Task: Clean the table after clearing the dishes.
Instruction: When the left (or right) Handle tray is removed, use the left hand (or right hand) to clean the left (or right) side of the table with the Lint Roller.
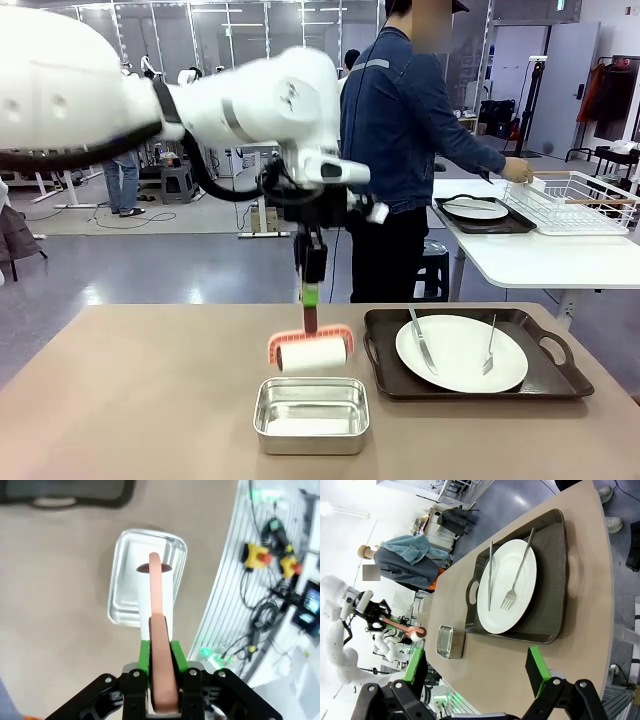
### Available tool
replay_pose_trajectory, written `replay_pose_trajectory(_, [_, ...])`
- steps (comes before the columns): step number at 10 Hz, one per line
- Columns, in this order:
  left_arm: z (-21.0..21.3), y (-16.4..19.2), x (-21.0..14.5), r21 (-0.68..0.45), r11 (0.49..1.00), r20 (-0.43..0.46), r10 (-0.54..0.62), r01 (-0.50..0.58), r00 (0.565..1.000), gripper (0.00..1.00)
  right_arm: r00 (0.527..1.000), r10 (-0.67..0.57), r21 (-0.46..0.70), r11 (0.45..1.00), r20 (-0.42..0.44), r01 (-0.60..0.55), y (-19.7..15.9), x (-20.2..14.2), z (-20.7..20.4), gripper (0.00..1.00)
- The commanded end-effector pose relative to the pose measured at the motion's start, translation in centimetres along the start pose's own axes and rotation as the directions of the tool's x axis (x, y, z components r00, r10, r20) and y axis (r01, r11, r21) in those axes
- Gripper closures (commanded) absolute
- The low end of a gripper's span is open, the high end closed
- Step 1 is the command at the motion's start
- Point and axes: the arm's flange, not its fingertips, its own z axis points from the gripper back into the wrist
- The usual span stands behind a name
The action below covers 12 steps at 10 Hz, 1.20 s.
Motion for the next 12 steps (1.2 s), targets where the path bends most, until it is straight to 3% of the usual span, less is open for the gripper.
replay_pose_trajectory(1, [1.2, -0.8, -4.4, 0.063, 0.953, 0.166, 0.284, -0.298, 0.944, 1.0, 1.0, 0.006, 0.004, 1.0, 0.004, -0.006, 0.3, 0.0, 0.2, 0.0])
replay_pose_trajectory(3, [2.4, 1.4, -8.9, -0.023, 0.768, 0.378, 0.599, -0.64, 0.706, 1.0, 1.0, 0.006, 0.004, 1.0, 0.004, -0.006, 0.3, 0.0, 0.2, 0.0])
replay_pose_trajectory(4, [2.2, 2.4, -11.3, -0.102, 0.701, 0.447, 0.666, -0.705, 0.598, 1.0, 1.0, 0.006, 0.004, 1.0, 0.004, -0.006, 0.3, 0.0, 0.2, 0.0])
replay_pose_trajectory(5, [1.9, 3.3, -13.3, -0.167, 0.647, 0.468, 0.716, -0.744, 0.518, 1.0, 1.0, 0.006, 0.004, 1.0, 0.004, -0.006, 0.3, 0.0, 0.2, 0.0])
replay_pose_trajectory(6, [1.4, 4.0, -14.7, -0.174, 0.658, 0.465, 0.711, -0.733, 0.528, 1.0, 1.0, 0.006, 0.004, 1.0, 0.004, -0.006, 0.3, 0.0, 0.2, 0.0])
replay_pose_trajectory(7, [1.2, 4.1, -15.0, -0.061, 0.733, 0.491, 0.613, -0.678, 0.619, 1.0, 1.0, 0.006, 0.004, 1.0, 0.004, -0.006, 0.3, 0.0, 0.2, 0.0])
replay_pose_trajectory(8, [3.5, 6.0, -14.2, -0.159, 0.678, 0.408, 0.707, -0.717, 0.578, 1.0, 1.0, 0.006, 0.004, 1.0, 0.004, -0.006, 0.3, 0.0, 0.2, 0.0])
replay_pose_trajectory(11, [3.5, 6.0, -14.2, -0.159, 0.678, 0.408, 0.707, -0.717, 0.578, 1.0, 1.0, 0.006, 0.004, 1.0, 0.004, -0.006, 0.3, 0.0, 0.2, 0.0])
replay_pose_trajectory(12, [2.5, 6.0, -14.5, -0.15, 0.68, 0.428, 0.699, -0.717, 0.573, 0.78, 1.0, 0.006, 0.004, 1.0, 0.004, -0.006, 0.3, 0.0, 0.2, 0.0])
